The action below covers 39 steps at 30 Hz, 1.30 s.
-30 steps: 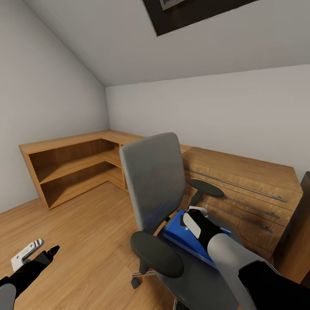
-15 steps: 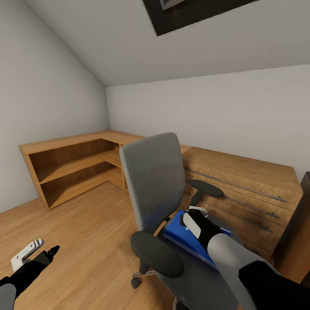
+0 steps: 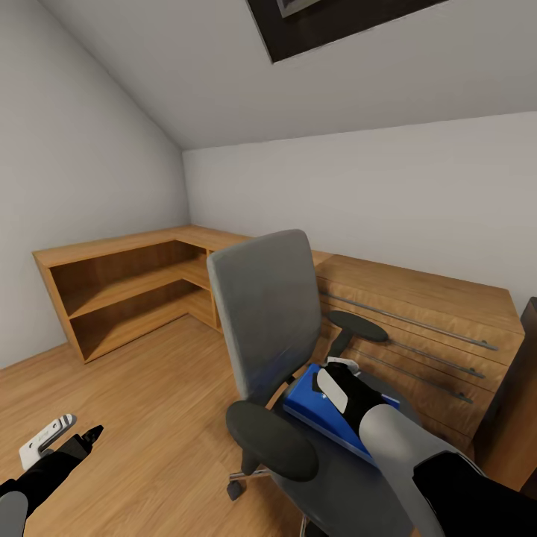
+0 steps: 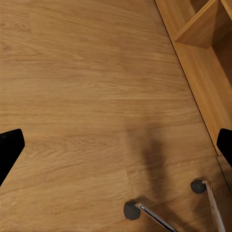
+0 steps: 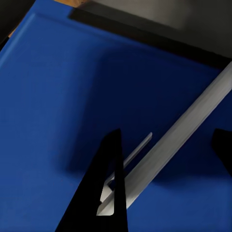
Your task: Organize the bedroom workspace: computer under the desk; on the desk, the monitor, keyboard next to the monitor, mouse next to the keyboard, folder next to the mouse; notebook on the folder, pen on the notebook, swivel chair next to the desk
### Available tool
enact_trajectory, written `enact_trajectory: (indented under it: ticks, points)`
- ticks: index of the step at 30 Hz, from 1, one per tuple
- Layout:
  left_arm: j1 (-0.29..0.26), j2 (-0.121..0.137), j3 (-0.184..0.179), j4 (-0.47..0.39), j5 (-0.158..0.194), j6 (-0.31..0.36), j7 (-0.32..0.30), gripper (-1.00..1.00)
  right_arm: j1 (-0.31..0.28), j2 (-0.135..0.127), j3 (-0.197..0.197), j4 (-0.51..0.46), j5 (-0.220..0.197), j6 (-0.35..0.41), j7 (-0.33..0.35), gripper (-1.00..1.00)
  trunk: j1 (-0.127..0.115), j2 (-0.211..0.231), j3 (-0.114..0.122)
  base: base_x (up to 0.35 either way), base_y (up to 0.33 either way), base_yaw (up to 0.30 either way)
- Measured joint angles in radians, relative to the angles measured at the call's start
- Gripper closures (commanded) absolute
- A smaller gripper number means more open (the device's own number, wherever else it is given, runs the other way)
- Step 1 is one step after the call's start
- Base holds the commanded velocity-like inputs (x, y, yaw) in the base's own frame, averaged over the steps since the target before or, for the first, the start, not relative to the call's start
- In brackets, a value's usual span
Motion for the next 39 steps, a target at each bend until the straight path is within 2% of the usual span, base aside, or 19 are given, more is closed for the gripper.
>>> enact_trajectory:
  ticks: [19, 29, 32, 39]
  points:
    - [0.0, -0.001, -0.001, 0.0, 0.0, 0.0, 0.0, -1.0, 0.0, -0.001, -0.002, -0.002, -0.001, 0.003, 0.0, 1.0, 0.0, 0.0, 0.0, 0.0, 0.0, 0.0]
    - [0.0, -0.002, -0.002, 0.0, 0.0, 0.0, 0.0, -1.0, 0.0, 0.0, -0.006, -0.013, -0.003, 0.031, 0.001, 1.0, 0.0, 0.0, 0.0, 0.0, 0.0, 0.0]
    - [0.0, -0.001, -0.002, 0.0, 0.0, 0.0, 0.0, -1.0, 0.0, 0.001, -0.01, -0.024, -0.004, 0.061, 0.002, 1.0, 0.0, 0.0, 0.0, 0.0, 0.0, 0.0]
    - [0.0, -0.002, -0.001, 0.0, 0.0, 0.0, 0.0, -1.0, 0.0, 0.001, -0.01, -0.025, -0.002, 0.067, 0.003, 1.0, 0.0, 0.0, 0.0, 0.0, 0.0, 0.0]
